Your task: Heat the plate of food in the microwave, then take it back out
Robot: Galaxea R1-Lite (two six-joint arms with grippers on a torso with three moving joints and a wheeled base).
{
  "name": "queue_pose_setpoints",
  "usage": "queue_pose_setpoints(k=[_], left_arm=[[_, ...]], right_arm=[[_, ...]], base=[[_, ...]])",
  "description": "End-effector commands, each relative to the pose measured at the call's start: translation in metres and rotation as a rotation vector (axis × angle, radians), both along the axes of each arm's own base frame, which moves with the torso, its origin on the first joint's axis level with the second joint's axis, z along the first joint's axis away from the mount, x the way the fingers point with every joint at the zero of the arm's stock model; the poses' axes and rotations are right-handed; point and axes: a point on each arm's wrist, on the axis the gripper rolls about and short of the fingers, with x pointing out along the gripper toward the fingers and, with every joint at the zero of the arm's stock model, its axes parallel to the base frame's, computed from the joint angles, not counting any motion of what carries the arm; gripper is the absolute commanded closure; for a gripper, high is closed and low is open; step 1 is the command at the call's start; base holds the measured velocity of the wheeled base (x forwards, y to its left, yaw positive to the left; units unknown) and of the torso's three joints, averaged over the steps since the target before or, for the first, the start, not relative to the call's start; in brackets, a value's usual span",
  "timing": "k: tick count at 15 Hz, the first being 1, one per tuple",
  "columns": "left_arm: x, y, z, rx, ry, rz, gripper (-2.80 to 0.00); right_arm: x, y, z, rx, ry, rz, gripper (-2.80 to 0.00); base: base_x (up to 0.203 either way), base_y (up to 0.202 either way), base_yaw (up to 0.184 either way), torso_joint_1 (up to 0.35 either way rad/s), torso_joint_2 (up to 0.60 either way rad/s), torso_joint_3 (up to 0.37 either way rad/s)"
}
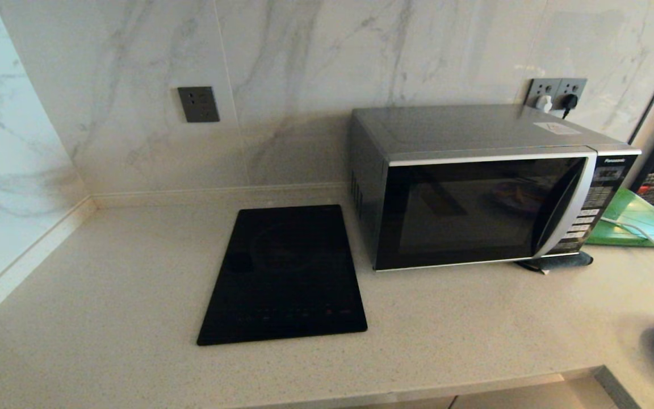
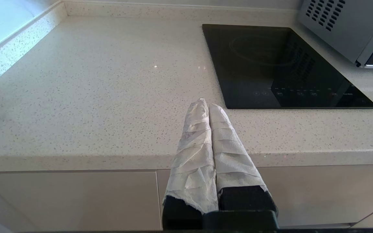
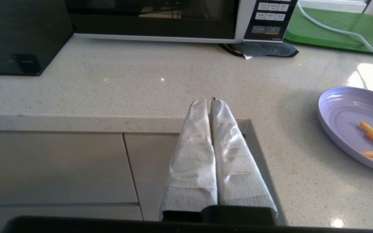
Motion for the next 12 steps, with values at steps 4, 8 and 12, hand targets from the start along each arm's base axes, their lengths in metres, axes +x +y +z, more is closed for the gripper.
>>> queue_pose_setpoints(k=[4,8,12], left_arm=[[0.0001,0.0000,0.0001,-0.001,0.001,0.001,0.00],[0.0001,0.0000,0.0001,-0.001,0.001,0.001,0.00],[0.0001,0.0000,0.0001,-0.001,0.001,0.001,0.00]], right_arm=[[0.0003,0.0000,-0.0017,0.083,0.013,0.001,0.00],[0.0003,-0.0005,-0.0017,0.124,0.011,-0.020,0.00],[0.0002,-0.0005,-0.0017,0.124,0.010,-0.020,0.00]], base=[[0.000,0.000,0.000,0.000,0.00,0.000],[0.000,0.000,0.000,0.000,0.00,0.000],[0.000,0.000,0.000,0.000,0.00,0.000]])
